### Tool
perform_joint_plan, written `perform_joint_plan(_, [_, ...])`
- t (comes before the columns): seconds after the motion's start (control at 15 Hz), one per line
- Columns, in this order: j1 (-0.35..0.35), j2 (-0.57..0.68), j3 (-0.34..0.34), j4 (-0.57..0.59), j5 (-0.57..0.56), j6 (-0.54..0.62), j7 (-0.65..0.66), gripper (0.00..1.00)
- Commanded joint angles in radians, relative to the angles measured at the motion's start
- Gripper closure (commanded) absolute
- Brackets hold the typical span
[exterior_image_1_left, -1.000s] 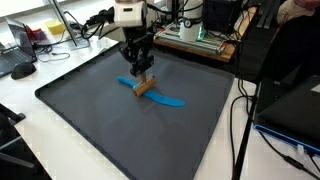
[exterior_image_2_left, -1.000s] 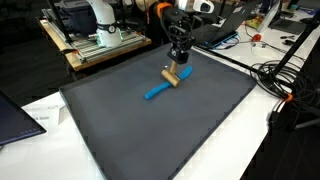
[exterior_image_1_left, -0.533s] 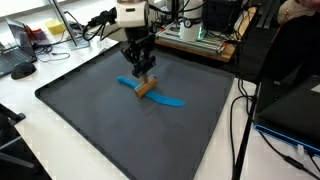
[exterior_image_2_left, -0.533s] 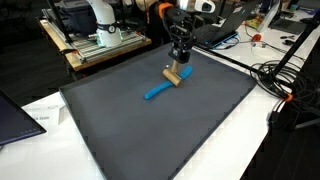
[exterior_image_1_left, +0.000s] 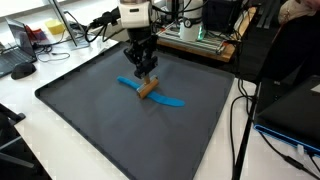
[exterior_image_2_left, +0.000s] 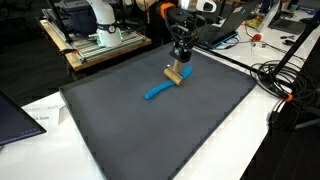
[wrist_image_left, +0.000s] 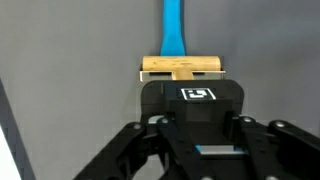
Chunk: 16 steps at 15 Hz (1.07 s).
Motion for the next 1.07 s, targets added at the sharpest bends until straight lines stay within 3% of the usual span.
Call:
perform_joint_plan(0.0, [0.000,0.054,0.030,-0.009,0.068,0.029,-0.040,0.78])
perform_joint_plan(1.0, [0.004,0.067,0.059,-0.011,0.092,0.036,-0.067,0.78])
